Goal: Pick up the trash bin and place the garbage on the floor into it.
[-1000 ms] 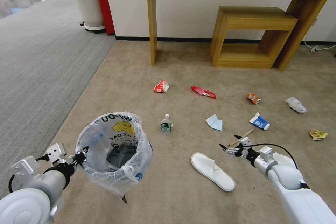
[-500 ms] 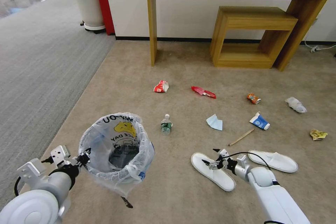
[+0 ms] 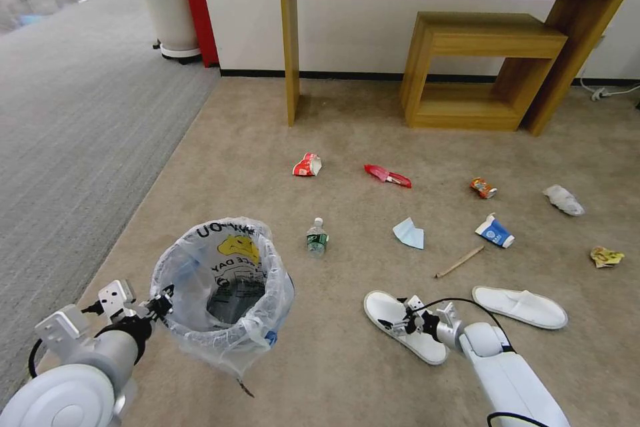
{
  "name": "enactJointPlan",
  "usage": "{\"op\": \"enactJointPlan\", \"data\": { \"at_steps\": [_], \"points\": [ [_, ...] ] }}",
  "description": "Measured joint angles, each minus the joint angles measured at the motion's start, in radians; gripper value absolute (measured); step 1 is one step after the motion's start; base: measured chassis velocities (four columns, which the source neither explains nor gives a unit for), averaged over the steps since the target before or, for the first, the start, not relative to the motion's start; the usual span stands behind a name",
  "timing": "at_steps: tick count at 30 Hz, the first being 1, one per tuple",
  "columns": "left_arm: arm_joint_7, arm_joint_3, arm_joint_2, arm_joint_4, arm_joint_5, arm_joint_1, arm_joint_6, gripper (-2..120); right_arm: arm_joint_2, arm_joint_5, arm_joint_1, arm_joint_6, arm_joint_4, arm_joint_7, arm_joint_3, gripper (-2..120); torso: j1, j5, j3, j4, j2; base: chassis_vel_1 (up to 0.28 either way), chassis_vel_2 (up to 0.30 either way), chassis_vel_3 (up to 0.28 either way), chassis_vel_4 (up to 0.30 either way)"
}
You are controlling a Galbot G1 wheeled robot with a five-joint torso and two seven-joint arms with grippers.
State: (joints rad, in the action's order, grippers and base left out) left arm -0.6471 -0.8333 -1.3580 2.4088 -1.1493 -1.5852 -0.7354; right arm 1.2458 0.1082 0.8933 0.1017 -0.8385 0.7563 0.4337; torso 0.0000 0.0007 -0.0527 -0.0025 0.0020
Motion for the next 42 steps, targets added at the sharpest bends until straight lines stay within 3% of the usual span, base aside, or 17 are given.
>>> {"op": "enactJointPlan", "data": {
  "at_steps": [1, 3, 5, 11, 13, 16, 21, 24, 26, 30, 32, 34, 36, 37, 39, 41, 42],
  "points": [
    [0.001, 0.0, 0.003, 0.0, 0.002, -0.002, 0.0, 1, 0.0, 0.002, 0.001, 0.003, 0.0, 0.0, 0.003, 79, 0.0, 0.0, 0.0, 0.0, 0.0, 0.0, 0.0, 0.0, 0.0],
    [0.001, 0.0, 0.003, 0.0, 0.003, -0.002, 0.0, 1, 0.0, 0.003, 0.001, 0.004, 0.0, 0.0, 0.004, 79, 0.0, 0.0, 0.0, 0.0, 0.0, 0.0, 0.0, 0.0, 0.0],
    [0.004, 0.003, 0.007, 0.001, 0.008, -0.005, 0.0, 1, 0.0, 0.003, 0.007, 0.015, -0.002, -0.002, 0.011, 65, 0.0, 0.0002, 0.0, 0.0, 0.0, 0.0, 0.0, 0.0, 0.0],
    [0.007, 0.012, 0.007, 0.001, 0.022, -0.01, 0.0, 1, -0.001, 0.002, 0.016, 0.035, -0.004, -0.013, 0.019, 48, 0.0, 0.0001, 0.0, 0.0001, 0.0, 0.0, 0.0, 0.0, 0.0],
    [0.01, 0.017, 0.006, 0.001, 0.028, -0.012, 0.0, 1, -0.007, -0.002, 0.031, 0.04, -0.022, -0.018, 0.023, 36, 0.0, 0.0001, 0.0, 0.0, 0.0, 0.0, 0.0, 0.0, 0.0],
    [0.01, 0.017, 0.007, 0.002, 0.029, -0.014, 0.0, 1, -0.01, -0.003, 0.041, 0.041, -0.037, -0.026, 0.026, 25, 0.0, 0.0002, 0.0, 0.0, 0.0, 0.0, 0.0, 0.0, 0.0],
    [0.013, 0.018, 0.007, 0.005, 0.03, -0.018, 0.0, 1, -0.014, -0.009, 0.051, 0.045, -0.051, -0.053, 0.028, 19, 0.0, 0.0002, 0.0, 0.0, 0.0, 0.0, 0.0, 0.0, 0.0],
    [0.013, 0.019, 0.009, 0.007, 0.03, -0.019, 0.0, 1, -0.023, -0.04, 0.066, 0.059, -0.077, -0.08, 0.026, 4, 0.0, 0.0001, 0.0, 0.0, 0.0, 0.0, 0.0, 0.0, 0.0],
    [0.013, 0.019, 0.009, 0.008, 0.03, -0.019, 0.0, 1, -0.028, -0.055, 0.072, 0.065, -0.088, -0.082, 0.024, 2, 0.0, 0.0002, 0.0, 0.0, 0.0, 0.0, 0.0, 0.0, 0.0],
    [0.014, 0.023, 0.013, 0.009, 0.03, -0.02, 0.0, 1, -0.061, -0.138, 0.116, 0.091, -0.18, -0.07, 0.017, 0, 0.0, 0.0003, 0.0, 0.0001, 0.0, 0.0, 0.0, 0.0, 0.0],
    [0.014, 0.04, 0.014, 0.009, 0.03, -0.02, 0.0, 1, -0.116, -0.221, 0.182, 0.12, -0.354, -0.093, 0.013, 0, 0.0, 0.0003, 0.0, -0.0001, 0.0, 0.0, 0.0, 0.0, 0.0],
    [0.014, 0.048, 0.013, 0.009, 0.032, -0.02, 0.0, 1, -0.132, -0.26, 0.2, 0.13, -0.407, -0.097, 0.012, 0, 0.0, 0.0, 0.0, -0.0002, 0.0, 0.0, 0.0, 0.0, 0.0],
    [0.014, 0.068, 0.009, 0.005, 0.038, -0.019, 0.0, 1, -0.165, -0.386, 0.237, 0.15, -0.532, -0.1, 0.01, 0, 0.0, 0.0001, 0.0, -0.0002, 0.0, 0.0, 0.0, 0.0, 0.0],
    [0.014, 0.068, 0.009, 0.005, 0.038, -0.019, 0.0, 1, -0.165, -0.386, 0.237, 0.15, -0.532, -0.1, 0.01, 0, 0.0, 0.0001, 0.0, -0.0002, 0.0, 0.0, 0.0, 0.0, 0.0],
    [0.014, 0.104, 0.003, -0.009, 0.051, -0.01, 0.0, 1, -0.194, -0.581, 0.25, 0.177, -0.669, -0.057, 0.01, 0, 0.0, 0.0, 0.0, 0.0, 0.0, 0.0, 0.0, 0.0, 0.0],
    [0.014, 0.114, 0.002, -0.017, 0.056, -0.005, 0.0, 1, -0.199, -0.632, 0.247, 0.182, -0.709, -0.034, 0.01, 0, 0.0, 0.0003, 0.0, -0.0001, 0.0, 0.0, 0.0, 0.0, 0.0],
    [0.015, 0.129, -0.002, -0.03, 0.064, 0.004, 0.0, 1, -0.206, -0.726, 0.237, 0.185, -0.775, 0.007, 0.007, 0, 0.0, 0.0, 0.0, 0.0001, 0.0, 0.0, 0.0, 0.0, 0.0]
  ]
}}
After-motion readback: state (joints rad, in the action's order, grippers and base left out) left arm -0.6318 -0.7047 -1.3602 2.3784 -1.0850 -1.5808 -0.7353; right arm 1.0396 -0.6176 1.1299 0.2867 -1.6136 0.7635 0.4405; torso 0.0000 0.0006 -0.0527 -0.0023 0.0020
